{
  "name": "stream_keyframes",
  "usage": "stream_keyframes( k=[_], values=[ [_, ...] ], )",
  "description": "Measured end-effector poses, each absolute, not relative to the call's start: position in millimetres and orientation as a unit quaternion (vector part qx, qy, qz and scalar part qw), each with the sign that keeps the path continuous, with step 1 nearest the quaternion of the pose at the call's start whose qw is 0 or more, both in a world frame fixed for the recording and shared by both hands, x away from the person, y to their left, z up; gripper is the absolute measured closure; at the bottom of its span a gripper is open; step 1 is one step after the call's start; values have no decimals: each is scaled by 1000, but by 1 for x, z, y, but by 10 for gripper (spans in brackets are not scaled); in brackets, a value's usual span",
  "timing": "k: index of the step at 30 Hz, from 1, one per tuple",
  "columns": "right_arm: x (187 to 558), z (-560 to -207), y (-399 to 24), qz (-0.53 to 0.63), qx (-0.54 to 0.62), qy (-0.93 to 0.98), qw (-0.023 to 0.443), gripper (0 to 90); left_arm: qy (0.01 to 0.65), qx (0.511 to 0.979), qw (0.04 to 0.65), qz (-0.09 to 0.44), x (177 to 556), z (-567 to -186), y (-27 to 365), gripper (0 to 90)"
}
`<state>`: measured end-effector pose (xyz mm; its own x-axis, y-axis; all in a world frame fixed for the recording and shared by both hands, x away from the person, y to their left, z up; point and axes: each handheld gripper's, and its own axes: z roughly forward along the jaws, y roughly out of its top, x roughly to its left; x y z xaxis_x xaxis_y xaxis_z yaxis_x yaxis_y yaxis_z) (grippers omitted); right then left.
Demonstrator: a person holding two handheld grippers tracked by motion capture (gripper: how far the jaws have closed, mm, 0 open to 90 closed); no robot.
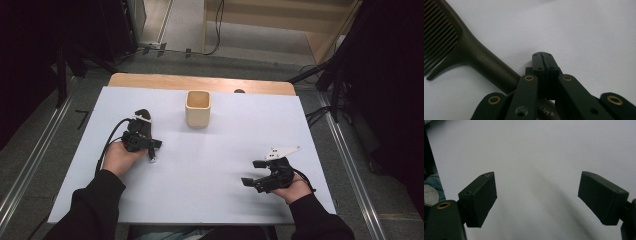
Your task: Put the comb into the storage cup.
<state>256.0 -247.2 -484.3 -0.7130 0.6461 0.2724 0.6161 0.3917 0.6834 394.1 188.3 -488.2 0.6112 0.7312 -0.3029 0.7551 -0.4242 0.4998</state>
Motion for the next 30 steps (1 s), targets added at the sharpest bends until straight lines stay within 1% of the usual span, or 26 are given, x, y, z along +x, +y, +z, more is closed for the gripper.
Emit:
stream_keyframes(
  k=[30],
  values=[
    [256,-484,-247,400,378,835,17,136,459,838,295,-23,383,-485,216,900]
  ],
)
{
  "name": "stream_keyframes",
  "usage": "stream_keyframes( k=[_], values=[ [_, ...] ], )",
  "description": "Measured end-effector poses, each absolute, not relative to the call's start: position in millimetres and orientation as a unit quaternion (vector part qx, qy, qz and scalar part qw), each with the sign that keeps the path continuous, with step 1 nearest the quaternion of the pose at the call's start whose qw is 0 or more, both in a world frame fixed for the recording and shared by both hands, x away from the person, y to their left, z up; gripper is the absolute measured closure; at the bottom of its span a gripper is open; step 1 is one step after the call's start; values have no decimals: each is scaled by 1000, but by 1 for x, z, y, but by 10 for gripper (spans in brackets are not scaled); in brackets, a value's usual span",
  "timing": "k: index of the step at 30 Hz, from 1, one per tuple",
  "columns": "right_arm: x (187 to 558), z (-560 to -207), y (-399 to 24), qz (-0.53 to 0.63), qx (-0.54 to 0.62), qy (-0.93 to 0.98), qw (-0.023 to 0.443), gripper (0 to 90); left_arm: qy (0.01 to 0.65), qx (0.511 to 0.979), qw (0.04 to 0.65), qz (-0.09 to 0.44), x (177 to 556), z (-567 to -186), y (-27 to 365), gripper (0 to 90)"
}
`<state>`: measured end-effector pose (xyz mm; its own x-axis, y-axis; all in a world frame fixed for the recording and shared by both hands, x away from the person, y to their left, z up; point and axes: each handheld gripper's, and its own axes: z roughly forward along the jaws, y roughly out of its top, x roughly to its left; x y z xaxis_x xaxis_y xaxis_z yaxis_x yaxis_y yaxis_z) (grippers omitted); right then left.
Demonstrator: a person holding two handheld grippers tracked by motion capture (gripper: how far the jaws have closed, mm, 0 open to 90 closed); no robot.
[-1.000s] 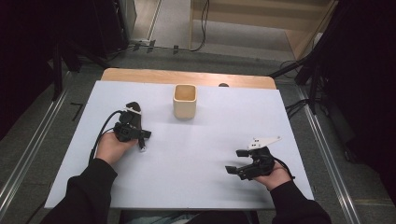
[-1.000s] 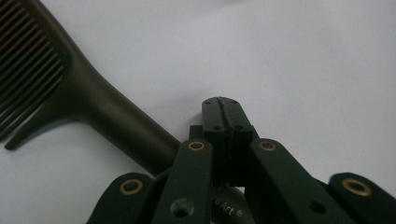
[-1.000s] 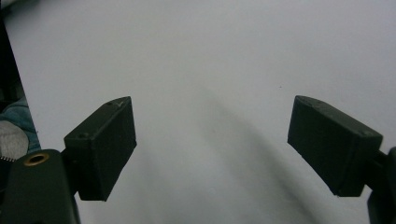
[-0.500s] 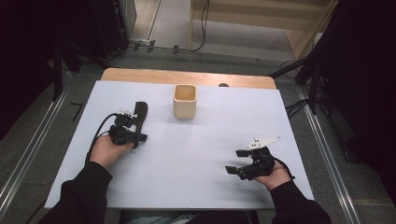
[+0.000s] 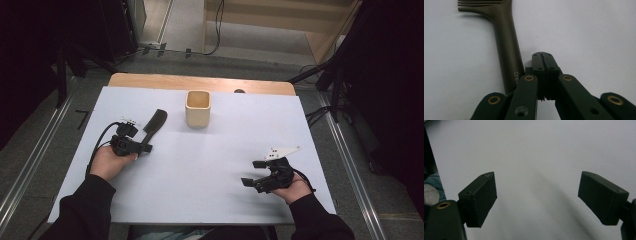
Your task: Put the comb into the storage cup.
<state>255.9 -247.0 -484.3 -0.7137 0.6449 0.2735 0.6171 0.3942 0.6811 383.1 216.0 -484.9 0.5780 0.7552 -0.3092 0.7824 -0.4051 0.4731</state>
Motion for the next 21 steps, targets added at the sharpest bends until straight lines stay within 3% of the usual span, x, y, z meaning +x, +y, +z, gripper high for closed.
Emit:
stream_keyframes(
  k=[21],
  values=[
    [255,-484,-247,400,377,835,17,136,467,831,302,-28,381,-481,231,879]
  ],
)
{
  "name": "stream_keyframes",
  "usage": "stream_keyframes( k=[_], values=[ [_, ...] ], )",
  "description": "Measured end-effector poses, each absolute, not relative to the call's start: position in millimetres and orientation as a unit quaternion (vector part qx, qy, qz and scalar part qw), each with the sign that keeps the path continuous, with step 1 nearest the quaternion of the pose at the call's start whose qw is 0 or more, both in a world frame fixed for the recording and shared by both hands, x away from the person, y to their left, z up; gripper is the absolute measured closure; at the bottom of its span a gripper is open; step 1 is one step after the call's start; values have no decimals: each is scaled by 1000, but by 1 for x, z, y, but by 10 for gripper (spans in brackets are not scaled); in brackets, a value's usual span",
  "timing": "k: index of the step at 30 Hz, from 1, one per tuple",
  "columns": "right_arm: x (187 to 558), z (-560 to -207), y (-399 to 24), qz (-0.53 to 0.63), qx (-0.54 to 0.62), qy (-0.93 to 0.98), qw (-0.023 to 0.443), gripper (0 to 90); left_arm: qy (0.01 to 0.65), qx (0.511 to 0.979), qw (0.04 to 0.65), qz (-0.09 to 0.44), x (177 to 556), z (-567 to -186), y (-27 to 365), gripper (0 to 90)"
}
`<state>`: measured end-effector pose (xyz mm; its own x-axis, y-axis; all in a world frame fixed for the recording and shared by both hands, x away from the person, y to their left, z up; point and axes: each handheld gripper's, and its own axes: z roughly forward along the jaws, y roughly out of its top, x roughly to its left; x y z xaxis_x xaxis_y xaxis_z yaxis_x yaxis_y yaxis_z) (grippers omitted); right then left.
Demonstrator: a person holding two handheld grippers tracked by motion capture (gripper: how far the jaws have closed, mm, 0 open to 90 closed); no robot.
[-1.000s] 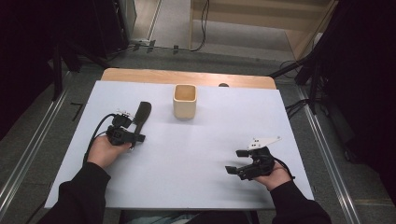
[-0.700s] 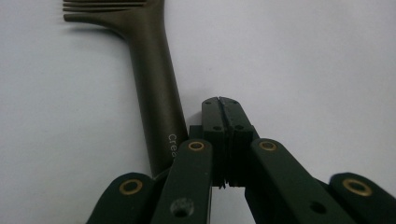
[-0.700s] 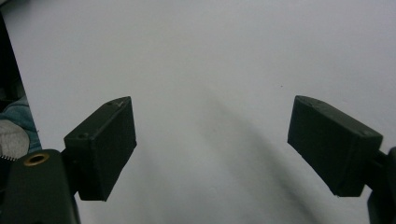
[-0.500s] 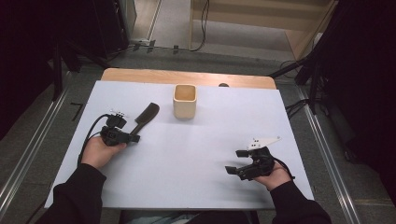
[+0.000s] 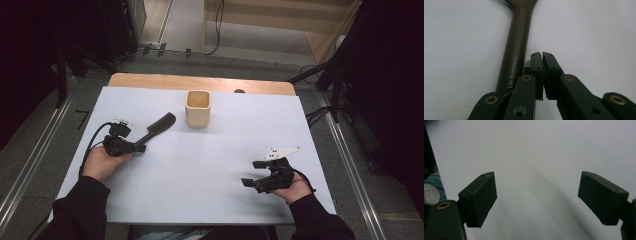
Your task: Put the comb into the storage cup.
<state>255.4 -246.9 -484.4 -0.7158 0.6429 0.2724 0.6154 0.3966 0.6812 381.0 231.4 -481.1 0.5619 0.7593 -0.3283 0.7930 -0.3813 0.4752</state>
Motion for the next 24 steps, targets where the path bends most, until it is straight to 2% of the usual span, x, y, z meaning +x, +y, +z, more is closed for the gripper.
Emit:
stream_keyframes(
  k=[3,5,7,15,24],
  values=[
    [255,-484,-247,400,378,835,18,136,456,828,323,-34,377,-474,230,843],
    [255,-484,-247,400,378,835,18,136,446,829,336,-36,372,-468,229,777],
    [256,-485,-247,399,377,835,18,136,437,830,345,-34,367,-463,227,769],
    [255,-484,-248,399,378,835,18,136,411,829,379,-31,347,-453,224,598],
    [254,-485,-248,399,377,836,20,136,397,827,397,-23,331,-450,220,434]
  ],
)
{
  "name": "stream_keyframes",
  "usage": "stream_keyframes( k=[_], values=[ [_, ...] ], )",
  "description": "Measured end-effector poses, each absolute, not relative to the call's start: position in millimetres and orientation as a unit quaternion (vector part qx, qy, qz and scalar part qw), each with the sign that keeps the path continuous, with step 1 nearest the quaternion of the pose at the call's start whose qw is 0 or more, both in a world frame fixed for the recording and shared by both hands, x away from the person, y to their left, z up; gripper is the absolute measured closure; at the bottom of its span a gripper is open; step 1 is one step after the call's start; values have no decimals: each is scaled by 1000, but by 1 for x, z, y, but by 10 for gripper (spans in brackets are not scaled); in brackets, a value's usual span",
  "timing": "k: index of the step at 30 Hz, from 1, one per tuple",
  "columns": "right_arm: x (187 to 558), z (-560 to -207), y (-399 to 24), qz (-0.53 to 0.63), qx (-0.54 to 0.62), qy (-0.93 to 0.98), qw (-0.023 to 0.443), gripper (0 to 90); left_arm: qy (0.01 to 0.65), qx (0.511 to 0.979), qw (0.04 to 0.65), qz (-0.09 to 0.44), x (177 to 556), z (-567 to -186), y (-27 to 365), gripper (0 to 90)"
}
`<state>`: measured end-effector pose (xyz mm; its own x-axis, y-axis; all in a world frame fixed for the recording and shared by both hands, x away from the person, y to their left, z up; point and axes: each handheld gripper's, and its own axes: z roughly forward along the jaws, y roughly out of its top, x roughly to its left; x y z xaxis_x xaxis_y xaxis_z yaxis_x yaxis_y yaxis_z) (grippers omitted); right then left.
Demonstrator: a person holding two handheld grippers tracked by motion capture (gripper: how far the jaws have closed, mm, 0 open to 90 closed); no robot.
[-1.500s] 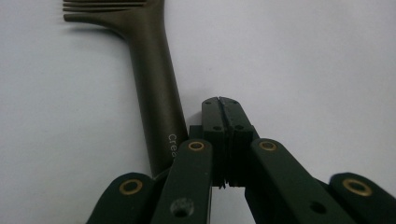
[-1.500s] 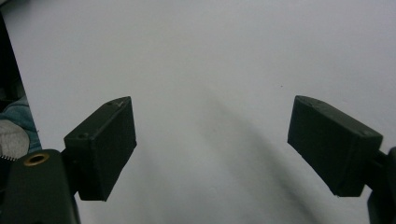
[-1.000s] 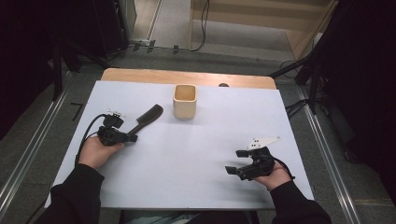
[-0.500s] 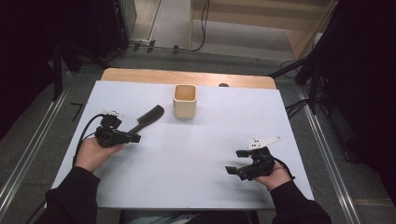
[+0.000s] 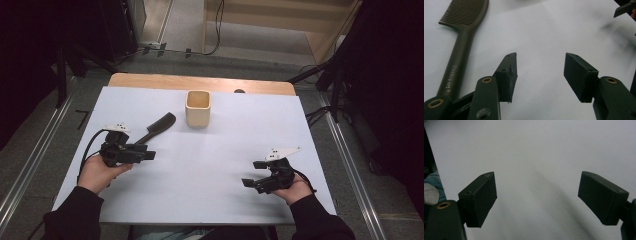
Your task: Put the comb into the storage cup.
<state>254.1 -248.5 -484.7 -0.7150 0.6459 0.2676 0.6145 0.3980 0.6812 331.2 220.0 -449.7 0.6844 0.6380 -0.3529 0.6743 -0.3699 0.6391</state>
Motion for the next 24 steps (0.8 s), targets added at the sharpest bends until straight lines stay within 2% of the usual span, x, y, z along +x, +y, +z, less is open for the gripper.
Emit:
stream_keyframes(
  k=[6,13,19,24],
  values=[
    [253,-485,-250,398,381,834,20,136,391,825,408,-34,325,-449,217,423],
    [251,-485,-252,397,386,833,23,136,372,829,416,-32,318,-450,214,358],
    [248,-485,-255,396,390,831,24,136,353,834,423,-33,313,-451,211,260],
    [247,-486,-257,394,394,830,26,136,346,835,425,-39,310,-453,211,240]
  ],
)
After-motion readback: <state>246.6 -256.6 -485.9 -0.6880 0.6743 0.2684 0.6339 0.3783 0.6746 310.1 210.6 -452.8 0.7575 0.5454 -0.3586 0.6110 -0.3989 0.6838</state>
